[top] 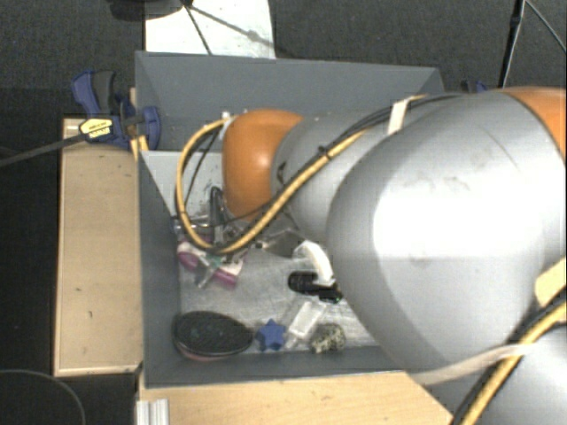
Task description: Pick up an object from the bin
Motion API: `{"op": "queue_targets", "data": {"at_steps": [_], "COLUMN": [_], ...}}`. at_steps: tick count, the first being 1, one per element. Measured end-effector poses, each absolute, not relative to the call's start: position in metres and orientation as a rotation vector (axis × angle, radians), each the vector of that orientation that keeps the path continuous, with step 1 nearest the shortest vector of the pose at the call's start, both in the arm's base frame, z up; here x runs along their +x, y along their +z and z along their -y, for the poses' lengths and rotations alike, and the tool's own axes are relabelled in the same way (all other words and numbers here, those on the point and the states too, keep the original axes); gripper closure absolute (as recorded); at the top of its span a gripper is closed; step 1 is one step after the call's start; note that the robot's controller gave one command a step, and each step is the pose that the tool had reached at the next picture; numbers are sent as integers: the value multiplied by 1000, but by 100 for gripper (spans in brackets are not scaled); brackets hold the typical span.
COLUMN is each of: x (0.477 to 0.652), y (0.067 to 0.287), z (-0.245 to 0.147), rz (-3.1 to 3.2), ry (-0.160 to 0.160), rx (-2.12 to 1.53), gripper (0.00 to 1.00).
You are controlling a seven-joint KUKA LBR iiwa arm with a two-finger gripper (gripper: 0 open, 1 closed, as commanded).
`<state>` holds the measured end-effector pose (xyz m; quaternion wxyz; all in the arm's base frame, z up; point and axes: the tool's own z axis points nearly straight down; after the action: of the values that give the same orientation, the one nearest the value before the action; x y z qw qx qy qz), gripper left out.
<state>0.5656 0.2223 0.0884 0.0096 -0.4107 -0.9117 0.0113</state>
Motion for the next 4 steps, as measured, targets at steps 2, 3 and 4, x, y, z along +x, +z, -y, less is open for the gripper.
{"op": "queue_targets", "data": {"at_steps": [2,3,4], "x": [572,536,533], "y": [87,74,72], "z": [-231,-226,-227], "rz": [2707,2898,2890], "ry": [18,-11,-7], "rx": [-1570,-1242,-1240], "gripper": [100,100,0]}}
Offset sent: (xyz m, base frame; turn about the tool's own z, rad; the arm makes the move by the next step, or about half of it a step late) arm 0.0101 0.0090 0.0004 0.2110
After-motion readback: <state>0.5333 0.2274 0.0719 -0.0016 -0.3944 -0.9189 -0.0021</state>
